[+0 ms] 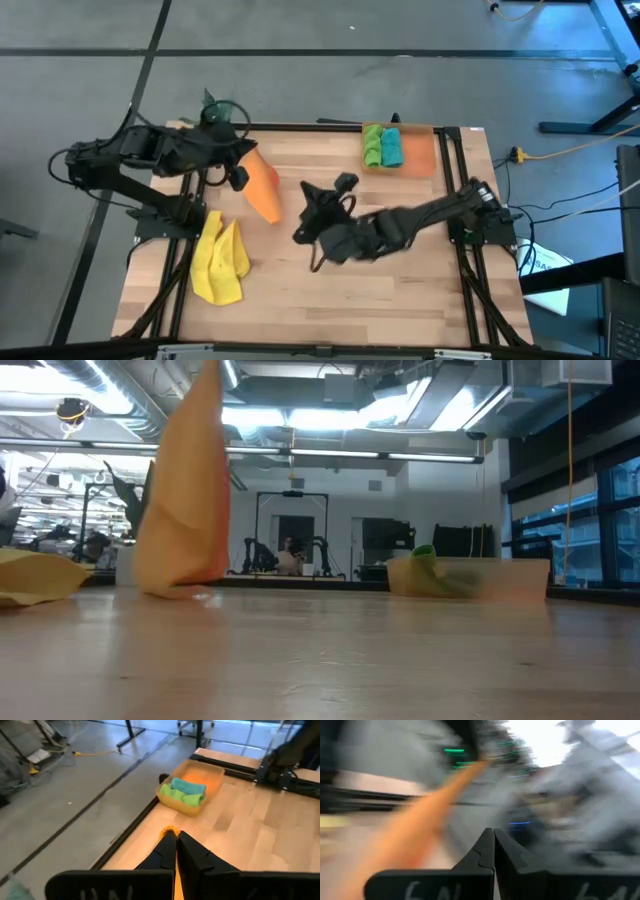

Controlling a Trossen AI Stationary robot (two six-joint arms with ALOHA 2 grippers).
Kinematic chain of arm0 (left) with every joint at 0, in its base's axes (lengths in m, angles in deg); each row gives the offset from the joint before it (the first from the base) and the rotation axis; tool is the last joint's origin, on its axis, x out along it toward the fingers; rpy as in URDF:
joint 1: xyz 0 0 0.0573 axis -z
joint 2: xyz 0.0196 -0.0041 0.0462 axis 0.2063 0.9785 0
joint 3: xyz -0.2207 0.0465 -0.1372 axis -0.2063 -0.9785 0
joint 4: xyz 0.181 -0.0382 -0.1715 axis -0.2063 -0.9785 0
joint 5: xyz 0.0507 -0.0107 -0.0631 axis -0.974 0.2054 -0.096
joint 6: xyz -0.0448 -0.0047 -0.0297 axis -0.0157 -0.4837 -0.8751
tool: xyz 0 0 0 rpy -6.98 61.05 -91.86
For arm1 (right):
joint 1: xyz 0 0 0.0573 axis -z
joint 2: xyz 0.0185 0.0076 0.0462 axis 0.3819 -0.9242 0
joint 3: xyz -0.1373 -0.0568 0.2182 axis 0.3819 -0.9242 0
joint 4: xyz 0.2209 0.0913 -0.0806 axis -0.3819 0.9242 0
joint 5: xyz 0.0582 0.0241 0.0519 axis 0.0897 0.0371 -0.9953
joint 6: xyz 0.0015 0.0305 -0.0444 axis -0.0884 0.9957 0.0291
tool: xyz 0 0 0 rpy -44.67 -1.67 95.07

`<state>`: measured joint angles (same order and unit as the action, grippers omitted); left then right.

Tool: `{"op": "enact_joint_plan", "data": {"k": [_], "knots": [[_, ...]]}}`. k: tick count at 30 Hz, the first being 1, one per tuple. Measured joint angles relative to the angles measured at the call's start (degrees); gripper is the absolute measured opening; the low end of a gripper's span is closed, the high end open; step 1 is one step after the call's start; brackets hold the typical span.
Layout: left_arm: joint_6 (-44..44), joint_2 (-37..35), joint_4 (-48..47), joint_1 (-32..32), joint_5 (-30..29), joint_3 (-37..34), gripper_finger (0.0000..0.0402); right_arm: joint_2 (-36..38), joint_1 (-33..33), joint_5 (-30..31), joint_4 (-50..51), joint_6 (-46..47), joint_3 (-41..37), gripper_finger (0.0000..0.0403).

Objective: Roll microfiber towels into tight, uniform cylinder then place into a basket
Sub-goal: Fold the orange towel

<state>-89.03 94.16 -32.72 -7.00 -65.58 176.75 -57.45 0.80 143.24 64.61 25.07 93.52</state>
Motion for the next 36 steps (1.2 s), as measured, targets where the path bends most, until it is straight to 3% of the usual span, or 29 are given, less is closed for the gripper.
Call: {"op": "enact_joint_plan", "data": {"k": [3, 5, 8, 13, 20, 29, 36], "knots": [[4.0, 1.3, 2.0, -3.6, 6.3, 0.0, 0.0000, 3.4, 3.7, -17.4, 19.0, 22.2, 0.0, 0.0000], [7.0, 2.8, 2.2, -6.0, 10.8, 0.0, 0.0000, 3.8, 6.1, -23.1, 28.3, 30.3, 0.1, 0.0001], [13.1, 5.2, 2.6, -8.5, 17.8, 0.0, 0.0000, 3.4, 8.3, -29.8, 35.1, 31.6, -0.1, 0.0002], [21.0, 8.6, 6.3, -10.8, 28.3, 0.0, 0.0000, 3.3, 11.3, -43.0, 32.5, 23.9, 0.0, 0.0003], [26.9, 8.6, 7.3, -11.3, 37.9, 0.0, 0.0000, 3.3, 14.7, -53.3, 28.2, 19.9, 0.0, 0.0004], [23.0, 3.9, 2.1, -11.3, 49.4, 2.3, 0.0000, 2.9, 17.7, -61.6, 26.2, 16.5, 0.0, 0.0022], [17.1, 3.5, -1.5, -10.7, 49.2, 4.1, 0.0000, 2.9, 17.8, -64.8, 18.7, 12.3, 0.0, 0.0071]]}}
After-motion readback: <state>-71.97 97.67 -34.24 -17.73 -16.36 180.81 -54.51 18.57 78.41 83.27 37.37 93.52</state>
